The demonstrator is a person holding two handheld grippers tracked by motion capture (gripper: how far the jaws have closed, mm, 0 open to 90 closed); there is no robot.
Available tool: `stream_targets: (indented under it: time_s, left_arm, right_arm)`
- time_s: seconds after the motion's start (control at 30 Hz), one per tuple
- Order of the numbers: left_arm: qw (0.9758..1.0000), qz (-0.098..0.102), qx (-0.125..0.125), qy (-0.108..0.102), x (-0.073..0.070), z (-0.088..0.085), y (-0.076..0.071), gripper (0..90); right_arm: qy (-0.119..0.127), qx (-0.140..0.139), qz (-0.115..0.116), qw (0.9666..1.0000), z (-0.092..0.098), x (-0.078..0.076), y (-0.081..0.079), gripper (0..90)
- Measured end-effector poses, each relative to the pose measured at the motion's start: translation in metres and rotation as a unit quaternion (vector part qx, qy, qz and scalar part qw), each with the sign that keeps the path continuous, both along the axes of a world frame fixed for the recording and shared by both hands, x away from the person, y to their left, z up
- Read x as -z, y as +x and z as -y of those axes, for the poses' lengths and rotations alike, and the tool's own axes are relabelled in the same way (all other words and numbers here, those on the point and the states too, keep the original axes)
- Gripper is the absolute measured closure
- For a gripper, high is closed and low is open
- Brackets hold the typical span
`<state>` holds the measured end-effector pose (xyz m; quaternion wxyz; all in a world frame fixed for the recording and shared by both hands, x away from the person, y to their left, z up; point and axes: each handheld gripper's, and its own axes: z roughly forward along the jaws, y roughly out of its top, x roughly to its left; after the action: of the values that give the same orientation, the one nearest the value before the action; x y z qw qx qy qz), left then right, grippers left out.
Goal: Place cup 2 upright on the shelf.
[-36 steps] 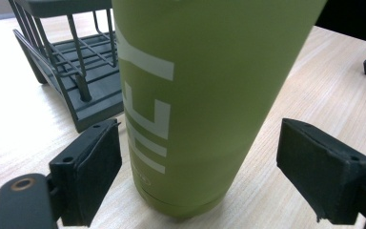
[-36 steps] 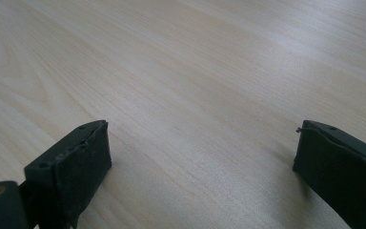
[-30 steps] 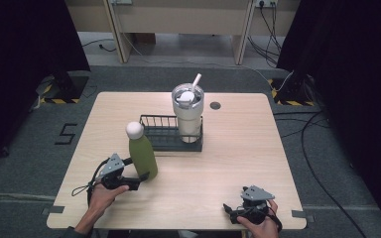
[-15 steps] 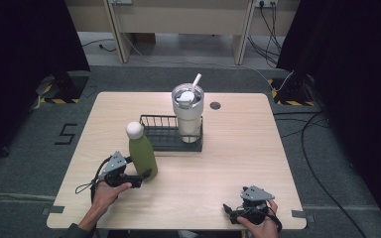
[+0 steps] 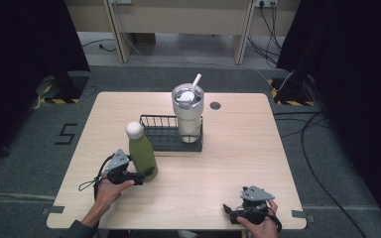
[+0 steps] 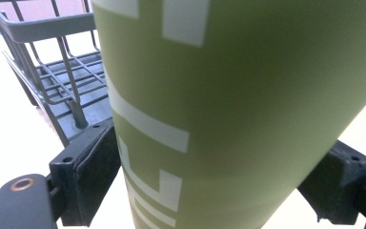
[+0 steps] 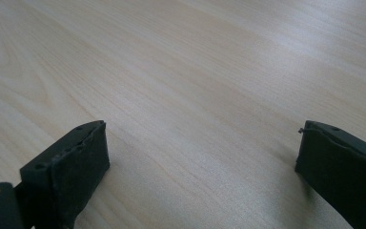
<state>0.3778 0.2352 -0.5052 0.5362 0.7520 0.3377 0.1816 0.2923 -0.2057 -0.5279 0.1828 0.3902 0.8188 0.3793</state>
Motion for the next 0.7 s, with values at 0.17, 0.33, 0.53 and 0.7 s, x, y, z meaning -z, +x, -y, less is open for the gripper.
stream_targets:
  time_s: [0.17,0.33,0.53,0.7]
  left_arm:
    - [1.0000,0.001,0.004,-0.005,0.0004,0.0014,0.0026,14.8]
    - [1.0000,0.004,0.007,-0.006,0.0008,0.0024,0.0039,15.1]
    - [0.9998,0.008,0.013,-0.010,0.0014,0.0038,0.0054,17.9]
    - [0.9998,0.014,0.012,-0.006,0.0011,0.0042,0.0056,18.9]
  right_arm:
    - [0.000,0.000,0.000,1.0000,0.0000,0.0000,0.0000,3.8]
    - [-0.001,0.000,-0.001,1.0000,-0.0001,0.0000,-0.0001,3.7]
    - [-0.001,0.000,-0.001,1.0000,-0.0002,0.0000,-0.0001,3.5]
    - [0.000,0.000,0.000,1.0000,-0.0002,0.0001,-0.0002,3.5]
